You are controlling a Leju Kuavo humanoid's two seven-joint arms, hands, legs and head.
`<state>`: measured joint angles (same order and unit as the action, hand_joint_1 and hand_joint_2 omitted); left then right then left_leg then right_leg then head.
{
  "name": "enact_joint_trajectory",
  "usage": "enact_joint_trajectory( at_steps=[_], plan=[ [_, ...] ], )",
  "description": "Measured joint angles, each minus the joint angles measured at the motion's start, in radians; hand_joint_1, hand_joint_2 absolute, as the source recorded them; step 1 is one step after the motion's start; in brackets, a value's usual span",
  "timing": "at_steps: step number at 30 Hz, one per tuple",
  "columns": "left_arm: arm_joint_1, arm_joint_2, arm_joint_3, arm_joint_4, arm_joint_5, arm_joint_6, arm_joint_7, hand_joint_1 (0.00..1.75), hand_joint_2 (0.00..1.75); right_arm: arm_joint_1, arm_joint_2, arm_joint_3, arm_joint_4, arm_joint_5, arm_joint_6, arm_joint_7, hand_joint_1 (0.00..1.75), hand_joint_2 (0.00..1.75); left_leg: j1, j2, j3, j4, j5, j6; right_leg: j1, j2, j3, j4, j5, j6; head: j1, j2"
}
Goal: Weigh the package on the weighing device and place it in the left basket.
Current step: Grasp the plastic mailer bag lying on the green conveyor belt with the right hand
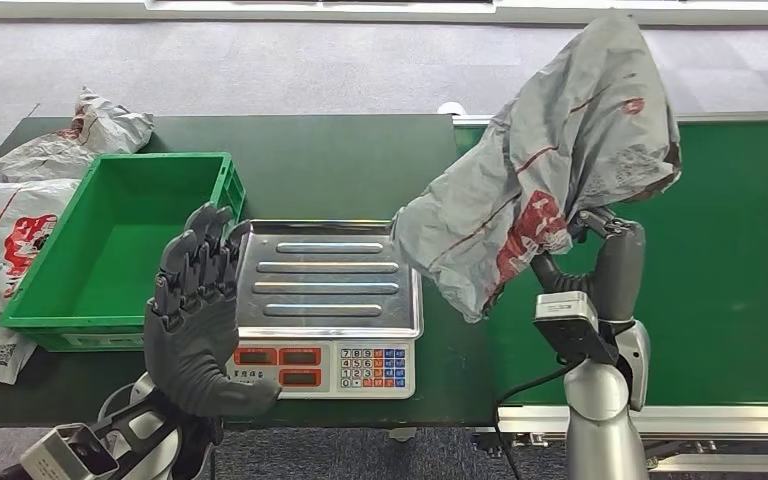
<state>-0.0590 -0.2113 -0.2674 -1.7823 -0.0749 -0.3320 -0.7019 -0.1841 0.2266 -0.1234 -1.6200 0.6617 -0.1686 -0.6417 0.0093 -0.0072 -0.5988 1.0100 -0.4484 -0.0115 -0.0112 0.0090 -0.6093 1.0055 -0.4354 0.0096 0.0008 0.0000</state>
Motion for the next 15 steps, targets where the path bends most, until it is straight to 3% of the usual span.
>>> enact_joint_trajectory(
  at_steps=[5, 10, 15],
  plan=[
    [-0.024, -0.001, -0.015, 0.012, 0.009, -0.025, 0.000, 0.00, 1.75, -0.065, 0.018, 0.102, 0.080, 0.048, 0.021, 0.019, 1.75, 1.75, 0.000, 0.000, 0.000, 0.000, 0.001, -0.001, 0.001, 0.000, 0.000, 0.001, 0.001, -0.001, 0.000, 0.000],
    [-0.066, -0.001, -0.049, 0.034, 0.019, -0.022, 0.000, 0.00, 1.75, -0.188, 0.061, 0.275, 0.287, 0.084, 0.001, 0.051, 1.75, 1.75, 0.001, 0.001, 0.001, 0.000, 0.003, -0.004, 0.002, 0.001, -0.001, 0.001, 0.002, -0.003, 0.000, 0.000],
    [-0.068, 0.000, -0.064, 0.050, 0.025, -0.006, 0.000, 0.00, 1.75, -0.251, 0.093, 0.394, 0.473, 0.068, -0.026, 0.050, 1.75, 1.75, 0.002, 0.000, 0.000, 0.000, 0.003, -0.004, 0.003, 0.001, -0.001, 0.001, 0.001, -0.003, 0.000, 0.000]
  ],
)
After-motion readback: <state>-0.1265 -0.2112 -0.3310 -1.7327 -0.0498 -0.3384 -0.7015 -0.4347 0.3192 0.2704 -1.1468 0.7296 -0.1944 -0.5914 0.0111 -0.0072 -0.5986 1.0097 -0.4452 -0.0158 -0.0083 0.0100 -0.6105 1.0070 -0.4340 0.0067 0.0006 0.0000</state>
